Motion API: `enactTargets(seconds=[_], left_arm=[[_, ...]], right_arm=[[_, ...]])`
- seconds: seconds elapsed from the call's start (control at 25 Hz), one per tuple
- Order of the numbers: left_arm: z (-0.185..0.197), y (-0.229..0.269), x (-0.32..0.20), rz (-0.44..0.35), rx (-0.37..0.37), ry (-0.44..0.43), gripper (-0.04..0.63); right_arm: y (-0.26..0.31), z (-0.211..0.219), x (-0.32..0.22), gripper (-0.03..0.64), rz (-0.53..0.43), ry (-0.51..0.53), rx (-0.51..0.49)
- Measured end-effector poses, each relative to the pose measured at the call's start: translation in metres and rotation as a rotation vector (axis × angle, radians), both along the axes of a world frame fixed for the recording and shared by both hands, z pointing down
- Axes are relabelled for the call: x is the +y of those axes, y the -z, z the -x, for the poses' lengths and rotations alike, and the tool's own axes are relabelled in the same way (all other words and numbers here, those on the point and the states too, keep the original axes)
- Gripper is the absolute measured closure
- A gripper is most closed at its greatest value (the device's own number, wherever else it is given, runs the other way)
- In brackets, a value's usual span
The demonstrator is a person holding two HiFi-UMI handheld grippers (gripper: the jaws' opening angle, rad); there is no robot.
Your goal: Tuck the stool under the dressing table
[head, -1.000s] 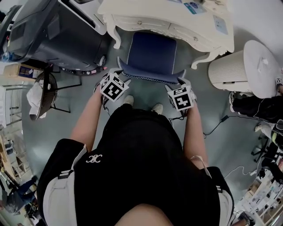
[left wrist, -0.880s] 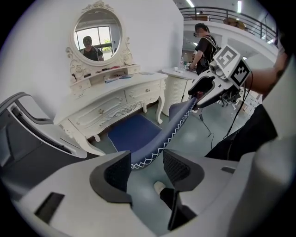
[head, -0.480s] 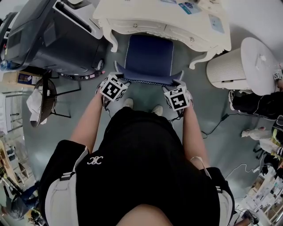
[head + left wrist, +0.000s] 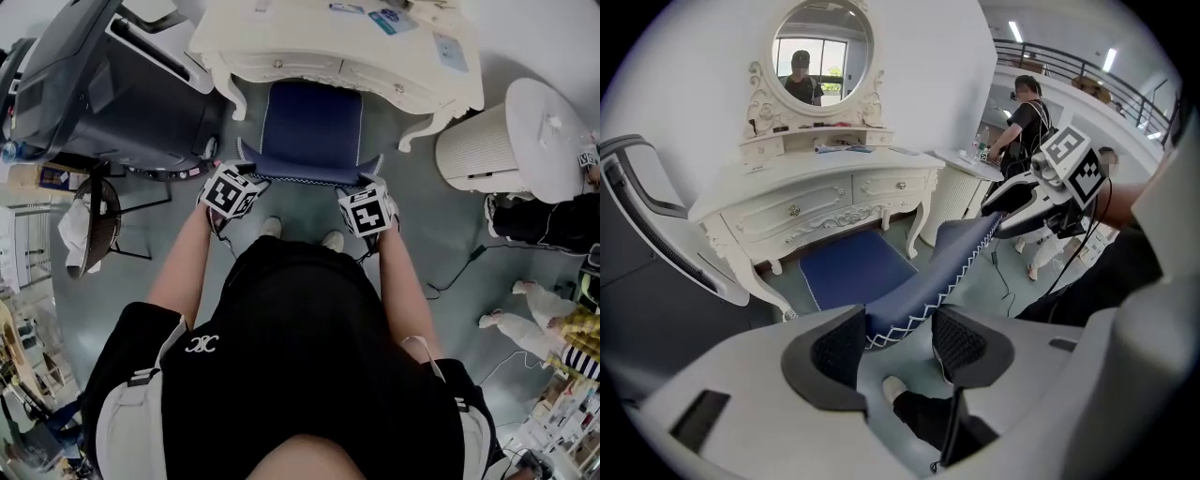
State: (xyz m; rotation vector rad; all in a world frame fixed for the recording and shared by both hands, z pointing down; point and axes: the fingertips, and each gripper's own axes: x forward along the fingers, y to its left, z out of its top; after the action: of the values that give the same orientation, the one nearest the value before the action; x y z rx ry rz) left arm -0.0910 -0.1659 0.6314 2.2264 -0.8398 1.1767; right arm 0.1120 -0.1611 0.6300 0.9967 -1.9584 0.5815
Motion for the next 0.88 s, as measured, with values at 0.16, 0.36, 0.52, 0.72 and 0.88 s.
enactTargets(seconds=[0.16, 0.36, 0.52, 0.72, 0.88], left_arm=[[-0.003, 0.0, -0.01, 0.002, 0.0, 0.01, 0.379], [-0.014, -0.001, -0.029, -0.017, 0.014, 0.037, 0.379], [-0.028, -0.001, -0.039, -0.01, 0.017, 0.038, 0.379], [-0.035, 0.0, -0.066, -0.079, 0.035, 0.118, 0.379], [-0.034, 0.001, -0.093, -0.094, 0.037, 0.116, 0.379]], right_arm=[[0.002, -0.001, -0.011, 0.377, -0.006, 0.015, -0.016], [-0.002, -0.016, -0.032, 0.377, -0.023, 0.031, 0.008], [-0.003, -0.028, -0.047, 0.377, -0.002, 0.074, -0.004], [-0.002, -0.036, -0.073, 0.379, -0.053, 0.085, -0.001], [-0.002, -0.034, -0.098, 0.377, -0.043, 0.08, -0.005]])
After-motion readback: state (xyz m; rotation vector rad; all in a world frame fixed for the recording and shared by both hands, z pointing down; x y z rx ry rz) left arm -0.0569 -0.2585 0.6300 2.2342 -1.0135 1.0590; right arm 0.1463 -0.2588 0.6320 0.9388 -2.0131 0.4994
